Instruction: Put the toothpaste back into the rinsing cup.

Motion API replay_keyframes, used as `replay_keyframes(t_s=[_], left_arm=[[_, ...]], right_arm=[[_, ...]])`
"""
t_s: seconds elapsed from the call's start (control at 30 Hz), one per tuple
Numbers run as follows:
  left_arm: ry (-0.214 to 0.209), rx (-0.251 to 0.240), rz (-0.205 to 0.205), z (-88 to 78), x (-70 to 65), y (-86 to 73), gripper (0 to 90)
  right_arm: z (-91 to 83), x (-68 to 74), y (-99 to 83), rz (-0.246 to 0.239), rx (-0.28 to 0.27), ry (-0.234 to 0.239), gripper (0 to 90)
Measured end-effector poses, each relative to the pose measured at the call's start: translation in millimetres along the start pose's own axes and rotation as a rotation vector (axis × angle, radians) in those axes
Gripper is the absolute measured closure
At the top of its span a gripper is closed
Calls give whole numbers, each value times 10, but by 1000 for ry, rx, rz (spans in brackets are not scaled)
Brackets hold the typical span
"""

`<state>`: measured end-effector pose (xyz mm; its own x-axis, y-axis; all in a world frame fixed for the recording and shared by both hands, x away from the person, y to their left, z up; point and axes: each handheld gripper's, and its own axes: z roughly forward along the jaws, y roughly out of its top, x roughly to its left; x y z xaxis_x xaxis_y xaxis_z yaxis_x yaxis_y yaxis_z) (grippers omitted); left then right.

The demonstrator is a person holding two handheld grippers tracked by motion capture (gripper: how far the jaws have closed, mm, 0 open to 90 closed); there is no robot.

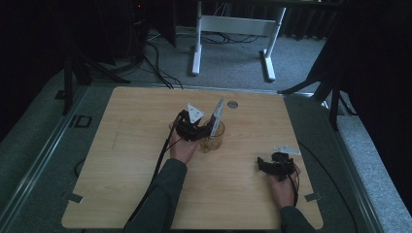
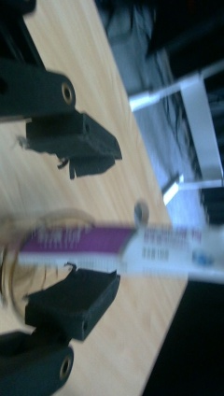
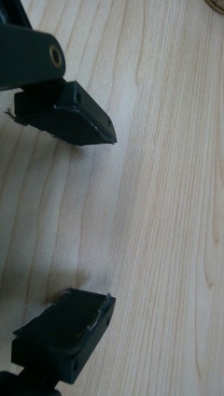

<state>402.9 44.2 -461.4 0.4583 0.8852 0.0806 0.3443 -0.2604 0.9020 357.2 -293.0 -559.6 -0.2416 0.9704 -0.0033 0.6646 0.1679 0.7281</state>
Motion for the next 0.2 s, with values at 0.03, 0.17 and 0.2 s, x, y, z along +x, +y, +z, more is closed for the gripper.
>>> replay_keyframes(t_s=[0.03,0.17,0.2], left_arm=[[33,3,-3,-18,34,3,288],[80,15,-34,-66,179,-20,222],[87,24,-53,-72,245,-50,209]], right_arm=[[0,0,-1,0,0,0,185],[-2,1,-3,-1,-1,0,185],[-2,1,-3,-1,-1,0,185]])
